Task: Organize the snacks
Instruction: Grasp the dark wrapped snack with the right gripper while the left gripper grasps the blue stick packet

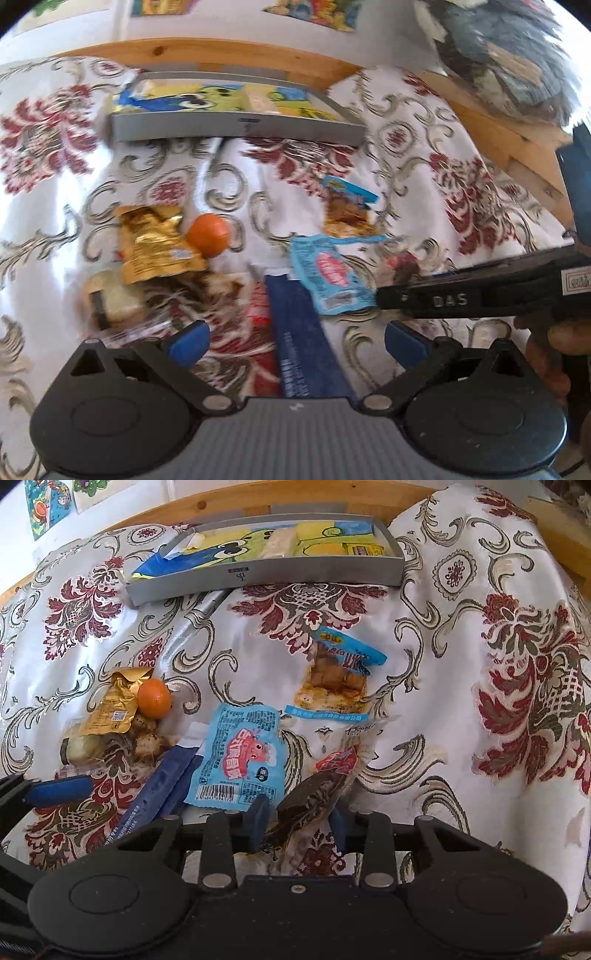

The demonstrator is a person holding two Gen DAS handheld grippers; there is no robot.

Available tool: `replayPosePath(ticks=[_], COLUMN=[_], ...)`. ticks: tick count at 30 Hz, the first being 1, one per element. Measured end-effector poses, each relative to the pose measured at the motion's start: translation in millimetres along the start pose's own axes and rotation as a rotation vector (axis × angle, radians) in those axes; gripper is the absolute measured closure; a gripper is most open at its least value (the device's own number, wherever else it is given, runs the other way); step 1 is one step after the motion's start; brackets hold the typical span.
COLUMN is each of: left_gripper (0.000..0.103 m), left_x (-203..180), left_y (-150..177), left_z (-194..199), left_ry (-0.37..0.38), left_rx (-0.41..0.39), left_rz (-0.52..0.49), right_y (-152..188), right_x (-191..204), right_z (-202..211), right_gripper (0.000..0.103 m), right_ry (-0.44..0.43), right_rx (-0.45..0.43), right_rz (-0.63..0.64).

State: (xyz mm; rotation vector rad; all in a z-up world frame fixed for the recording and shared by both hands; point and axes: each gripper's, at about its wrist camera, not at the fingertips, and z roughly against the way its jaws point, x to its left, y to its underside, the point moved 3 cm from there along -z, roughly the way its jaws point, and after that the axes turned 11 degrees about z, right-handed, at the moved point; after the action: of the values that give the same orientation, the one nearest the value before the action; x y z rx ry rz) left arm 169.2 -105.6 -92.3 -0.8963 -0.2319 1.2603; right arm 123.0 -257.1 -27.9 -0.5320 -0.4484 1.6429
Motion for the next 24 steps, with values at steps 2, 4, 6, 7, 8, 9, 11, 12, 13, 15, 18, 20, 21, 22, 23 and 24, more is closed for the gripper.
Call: replayPosePath(ticks=[2, 4, 6, 7, 8, 9, 11, 12, 13, 15, 18, 20, 21, 22, 23, 24], left_gripper=[0.001, 0.004, 0.009, 0.010, 0.011, 0.013, 0.015, 0.017, 0.018, 0.020, 0.038, 0.049, 0.054, 0.056, 0.059, 0.059], left_x=[-6.4, -8.5, -7.2, -5.0, -1.8, 1.4, 6.6, 7.6, 7.8, 6.2, -0.5, -5.9, -7.9, -9.3, -10.5, -11.2], left_y=[1.5, 3.6, 5.6, 6.1, 6.5, 6.7, 6.5, 6.4, 6.6, 6.7, 8.1, 9.6, 10.2, 10.8, 11.0, 11.5], left_z=[-8.7, -17.5, -22.7, -24.2, -24.8, -25.5, -26.0, -25.4, -24.9, -24.2, -22.1, -21.5, -21.2, -20.6, -20.7, -21.0], left_ry=[-0.032, -0.074, -0.093, -0.097, -0.100, -0.105, -0.124, -0.131, -0.139, -0.150, -0.147, -0.140, -0.138, -0.138, -0.140, -0.142], left_rx=[0.024, 0.047, 0.064, 0.070, 0.071, 0.071, 0.066, 0.060, 0.053, 0.042, 0.023, 0.016, 0.013, 0.010, 0.007, 0.005], left_rz=[-0.041, -0.073, -0.070, -0.056, -0.041, -0.021, -0.001, -0.001, -0.006, -0.024, -0.075, -0.108, -0.119, -0.128, -0.132, -0.134], right_y=[-0.3, -0.5, -0.5, -0.6, -0.7, -0.8, -0.9, -1.0, -1.1, -1.3, -1.4, -2.1, -2.4, -2.6, -2.7, -2.7], right_x=[0.7, 0.7, 0.2, 1.0, 1.3, 1.8, 2.7, 3.0, 3.3, 4.3, 5.7, 7.1, 8.3, 9.9, 11.2, 12.1], right_z=[1.3, 2.0, 1.7, 1.4, 1.1, 0.9, 0.1, -0.1, -0.4, -0.6, 0.2, 2.3, 3.3, 4.2, 4.7, 4.9], right_gripper=[0.068, 0.069, 0.069, 0.069, 0.069, 0.069, 0.069, 0.069, 0.069, 0.069, 0.069, 0.069, 0.069, 0.069, 0.069, 0.069], right_ry=[0.002, 0.003, 0.003, 0.004, 0.005, 0.006, 0.008, 0.009, 0.010, 0.012, 0.011, 0.007, 0.007, 0.008, 0.009, 0.008], right_rx=[-0.009, -0.014, -0.012, -0.012, -0.012, -0.012, -0.011, -0.011, -0.011, -0.011, -0.018, -0.033, -0.039, -0.045, -0.047, -0.049], right_rz=[0.004, 0.002, 0.000, 0.002, 0.004, 0.007, 0.013, 0.015, 0.017, 0.021, 0.028, 0.039, 0.048, 0.057, 0.064, 0.068])
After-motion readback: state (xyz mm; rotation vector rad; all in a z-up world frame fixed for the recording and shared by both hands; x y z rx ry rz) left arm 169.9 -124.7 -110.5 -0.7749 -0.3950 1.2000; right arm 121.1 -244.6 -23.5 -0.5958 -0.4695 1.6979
